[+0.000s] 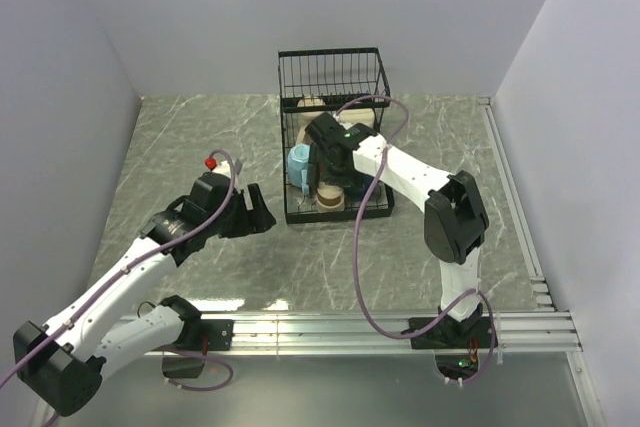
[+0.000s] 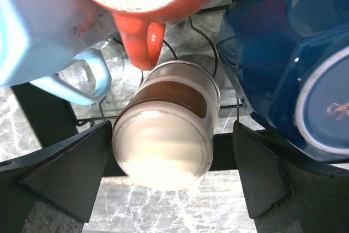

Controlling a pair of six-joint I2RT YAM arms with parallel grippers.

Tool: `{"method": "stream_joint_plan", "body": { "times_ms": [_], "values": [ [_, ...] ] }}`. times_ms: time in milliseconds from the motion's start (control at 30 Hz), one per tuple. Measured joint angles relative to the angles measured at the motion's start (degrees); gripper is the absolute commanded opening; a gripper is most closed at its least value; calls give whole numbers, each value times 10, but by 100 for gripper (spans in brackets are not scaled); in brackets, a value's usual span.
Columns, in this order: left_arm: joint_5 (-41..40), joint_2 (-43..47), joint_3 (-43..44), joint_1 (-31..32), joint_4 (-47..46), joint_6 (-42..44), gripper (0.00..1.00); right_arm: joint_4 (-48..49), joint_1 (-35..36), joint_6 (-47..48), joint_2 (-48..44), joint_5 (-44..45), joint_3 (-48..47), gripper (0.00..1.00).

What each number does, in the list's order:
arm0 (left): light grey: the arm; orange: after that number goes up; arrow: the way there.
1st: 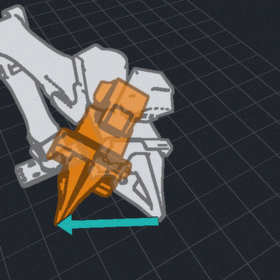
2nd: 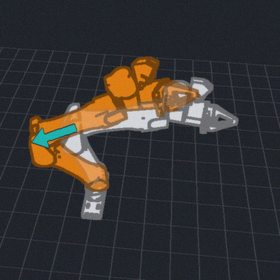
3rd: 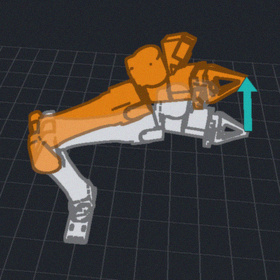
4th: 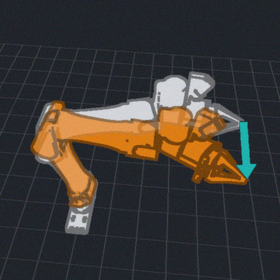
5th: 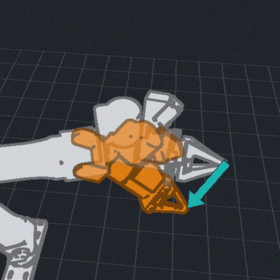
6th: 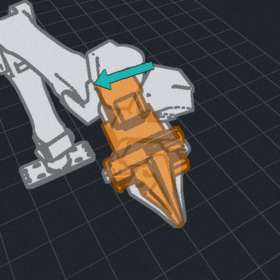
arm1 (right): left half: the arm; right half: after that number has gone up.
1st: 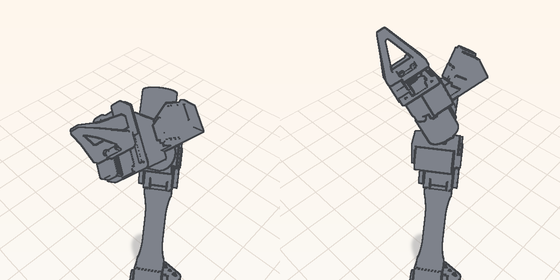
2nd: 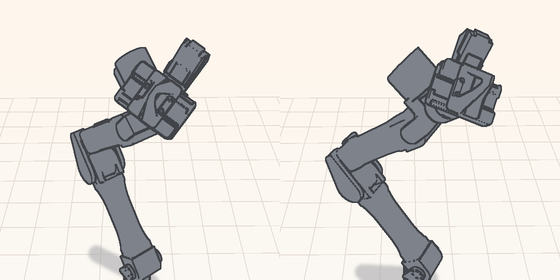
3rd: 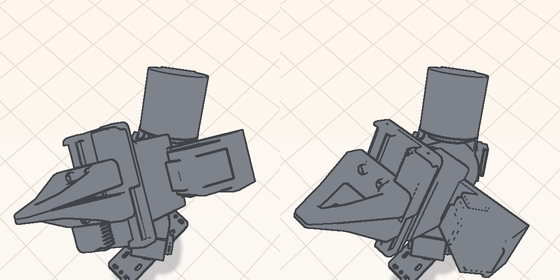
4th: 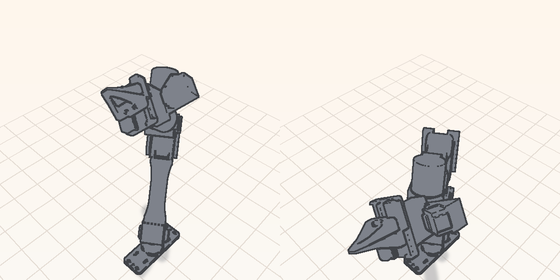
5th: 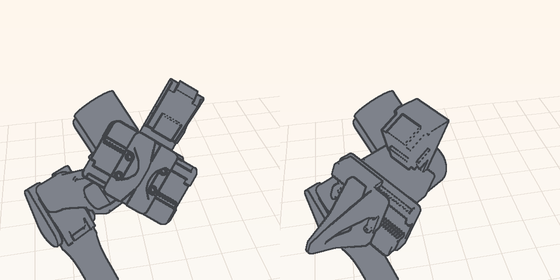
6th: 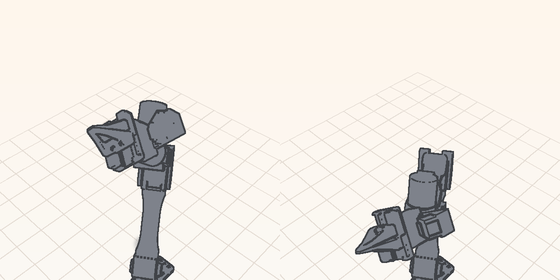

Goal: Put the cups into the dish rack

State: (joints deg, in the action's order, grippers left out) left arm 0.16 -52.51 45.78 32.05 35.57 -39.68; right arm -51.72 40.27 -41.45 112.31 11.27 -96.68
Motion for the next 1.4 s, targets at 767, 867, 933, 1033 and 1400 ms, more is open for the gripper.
{"method": "stream_joint_plan", "body": {
  "times_ms": [767,867,933,1033,1400],
  "values": [
    [-96,70,105,0,53,-4,97,101,154,-47,-772,68,350,100],
    [-129,108,99,0,35,-5,97,74,153,-71,-880,90,410,100],
    [-151,134,85,0,19,-5,97,50,153,-78,-924,104,418,100],
    [-177,156,70,0,9,-7,97,27,153,-82,-955,122,409,100],
    [-239,143,62,0,9,-16,97,-33,153,-84,-1013,146,398,100]
  ]
}}
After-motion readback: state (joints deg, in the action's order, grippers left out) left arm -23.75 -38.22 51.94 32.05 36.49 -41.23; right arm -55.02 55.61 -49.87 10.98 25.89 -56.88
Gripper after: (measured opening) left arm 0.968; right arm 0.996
